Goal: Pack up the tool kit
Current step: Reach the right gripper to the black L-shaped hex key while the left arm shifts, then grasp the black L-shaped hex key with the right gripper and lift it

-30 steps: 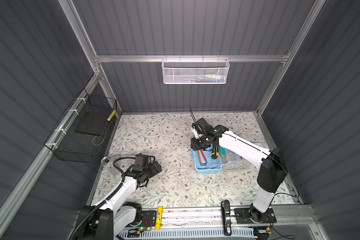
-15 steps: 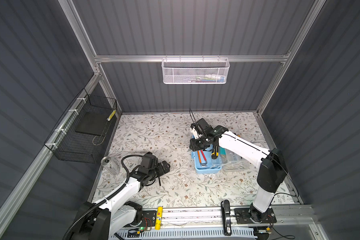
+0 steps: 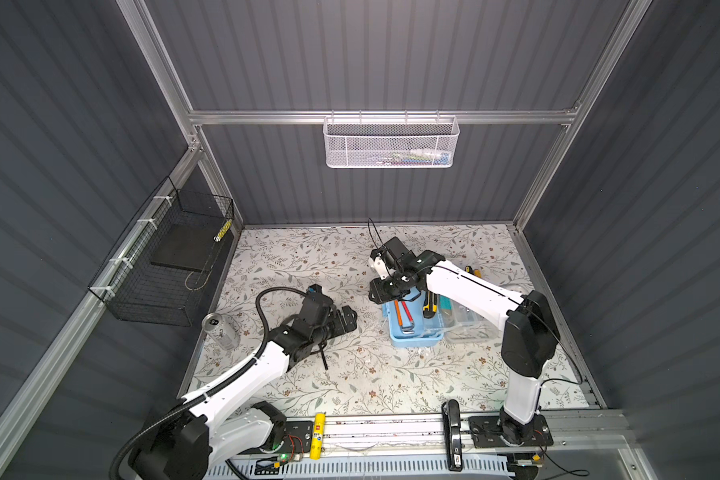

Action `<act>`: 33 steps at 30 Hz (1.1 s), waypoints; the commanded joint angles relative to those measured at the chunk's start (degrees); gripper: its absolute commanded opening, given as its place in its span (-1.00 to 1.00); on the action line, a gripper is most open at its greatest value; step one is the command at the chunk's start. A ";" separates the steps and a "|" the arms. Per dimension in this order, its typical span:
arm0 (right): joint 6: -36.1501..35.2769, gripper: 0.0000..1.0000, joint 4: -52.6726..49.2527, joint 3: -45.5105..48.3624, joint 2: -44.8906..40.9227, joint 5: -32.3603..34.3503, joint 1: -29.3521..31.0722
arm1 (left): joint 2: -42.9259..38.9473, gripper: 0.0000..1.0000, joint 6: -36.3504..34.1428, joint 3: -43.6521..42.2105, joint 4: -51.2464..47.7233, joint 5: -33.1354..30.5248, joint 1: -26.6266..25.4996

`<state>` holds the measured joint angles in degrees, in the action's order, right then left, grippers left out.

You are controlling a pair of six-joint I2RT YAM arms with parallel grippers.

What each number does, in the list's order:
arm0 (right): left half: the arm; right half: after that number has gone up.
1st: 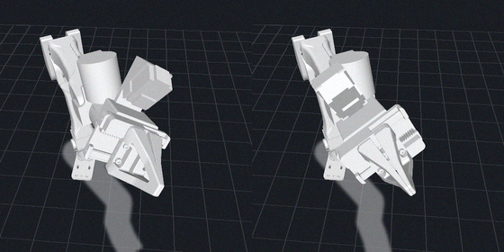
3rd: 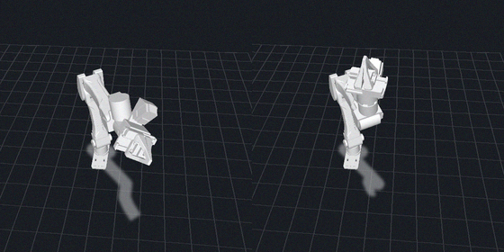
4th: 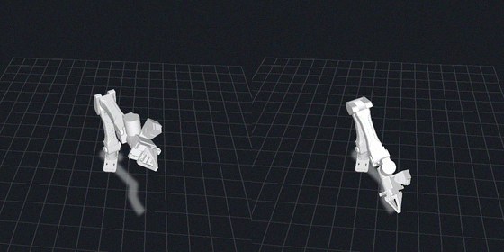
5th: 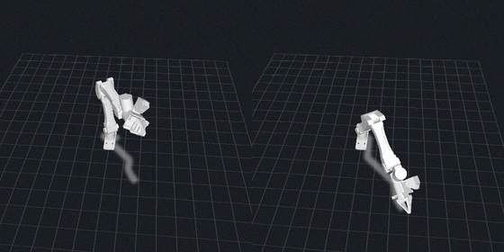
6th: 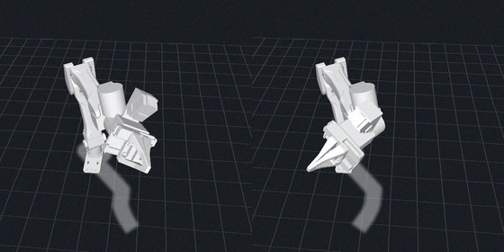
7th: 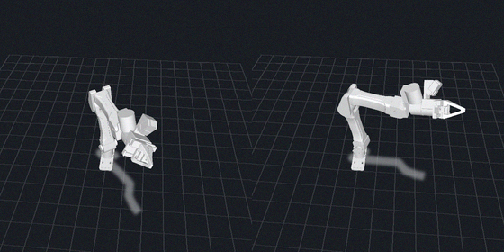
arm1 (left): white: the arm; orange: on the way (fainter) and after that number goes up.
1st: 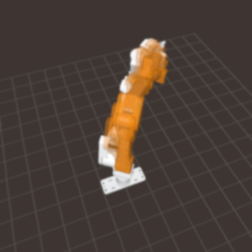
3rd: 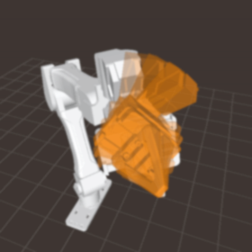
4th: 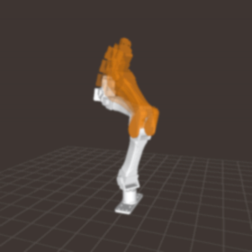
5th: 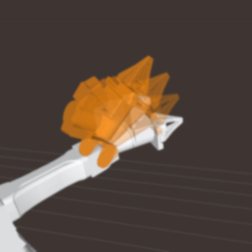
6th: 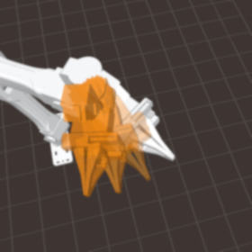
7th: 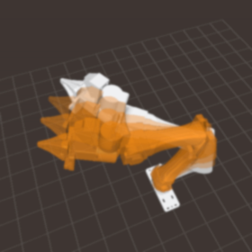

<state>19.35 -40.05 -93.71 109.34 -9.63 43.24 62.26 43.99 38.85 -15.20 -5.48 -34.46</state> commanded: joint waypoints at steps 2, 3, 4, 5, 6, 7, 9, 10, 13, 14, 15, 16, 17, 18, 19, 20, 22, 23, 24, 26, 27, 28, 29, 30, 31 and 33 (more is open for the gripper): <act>-0.63 -0.04 1.50 -4.39 5.07 -1.62 3.57 | -5.11 0.99 -7.07 9.64 -21.25 -15.06 1.41; -0.36 -0.04 0.56 -6.22 6.65 -0.82 4.42 | -5.73 0.99 -7.56 11.21 -23.74 -16.16 2.24; -0.18 -0.04 -1.35 -9.13 8.82 0.19 5.55 | -6.57 0.99 -8.11 12.52 -25.87 -17.01 3.42; -0.36 -0.04 -2.86 -11.96 10.92 0.22 6.70 | -7.56 0.99 -8.98 13.29 -27.06 -17.49 4.51; -0.44 -0.04 -4.05 -14.36 12.67 0.62 7.82 | -8.47 0.99 -9.60 13.37 -27.33 -17.71 5.46; -0.82 -0.04 -5.03 -16.94 14.76 1.20 9.19 | -9.53 0.99 -10.03 13.21 -27.42 -17.69 6.85; -1.08 -0.05 -6.96 -21.76 18.48 1.88 11.30 | -11.31 0.99 -10.49 12.77 -27.46 -16.72 9.66; -0.99 -0.06 -7.92 -24.32 20.48 1.16 12.12 | -11.85 0.99 -10.54 13.11 -27.95 -16.50 10.80; -1.31 -0.08 -11.35 -31.56 26.01 0.16 13.92 | -13.47 0.99 -10.59 15.20 -30.18 -17.52 11.34; -2.02 -0.08 -12.53 -33.86 27.78 0.86 14.65 | -14.09 0.99 -10.90 15.50 -30.49 -17.48 11.42; -2.57 -0.08 -13.57 -35.80 29.15 1.72 15.36 | -14.57 0.99 -11.10 15.62 -30.74 -17.70 11.35; -3.10 -0.08 -14.59 -37.68 30.60 2.62 15.97 | -15.03 0.99 -11.07 15.55 -31.21 -18.32 11.35; -3.79 -0.10 -15.11 -39.21 32.05 2.62 16.46 | -15.46 0.99 -10.74 15.47 -31.86 -19.07 11.41; -4.05 -0.11 -15.77 -40.53 33.11 2.81 16.75 | -15.84 0.99 -10.60 15.46 -32.27 -19.43 11.35; -4.27 -0.11 -16.52 -41.75 34.26 2.94 16.94 | -16.17 0.99 -10.43 15.30 -32.51 -19.49 11.40; -4.51 -0.12 -17.21 -42.62 35.25 3.25 17.09 | -16.75 0.99 -10.29 15.19 -32.65 -19.49 11.36; -5.13 -0.12 -17.62 -43.09 36.31 4.40 17.36 | -17.78 0.99 -9.84 15.11 -33.03 -19.24 11.41; -5.37 -0.12 -17.62 -43.05 36.63 4.59 17.41 | -18.36 0.99 -9.67 15.11 -33.26 -19.22 11.34; -5.53 -0.13 -17.56 -43.05 36.90 4.75 17.53 | -18.84 0.99 -9.54 15.05 -33.55 -19.30 11.40; -5.89 -0.14 -17.47 -43.35 37.58 4.92 17.82 | -19.67 0.99 -9.45 14.87 -33.92 -19.61 11.34; -6.14 -0.15 -17.58 -43.61 37.83 4.95 17.95 | -19.89 0.99 -9.43 14.72 -34.09 -19.79 11.42; -6.25 -0.14 -17.97 -44.29 38.35 4.65 18.09 | -19.92 0.99 -9.31 14.60 -34.40 -19.99 11.35; -6.26 -0.15 -18.44 -45.19 39.02 4.32 18.21 | -19.81 0.99 -9.19 14.46 -34.62 -20.01 11.36; -6.34 -0.15 -18.76 -45.86 39.47 4.07 18.32 | -19.80 0.99 -8.97 14.29 -34.72 -19.93 11.35; -6.42 -0.16 -18.96 -46.35 39.88 3.96 18.41 | -19.81 0.99 -8.70 14.02 -34.81 -19.80 11.40; -6.52 -0.16 -18.56 -46.42 39.96 3.64 18.67 | -19.98 0.99 -8.52 13.53 -34.77 -19.58 11.35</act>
<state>13.87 -57.06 -138.39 148.57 -6.00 61.17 42.85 34.70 52.56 -48.47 -24.34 -23.24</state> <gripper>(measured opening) 0.421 0.994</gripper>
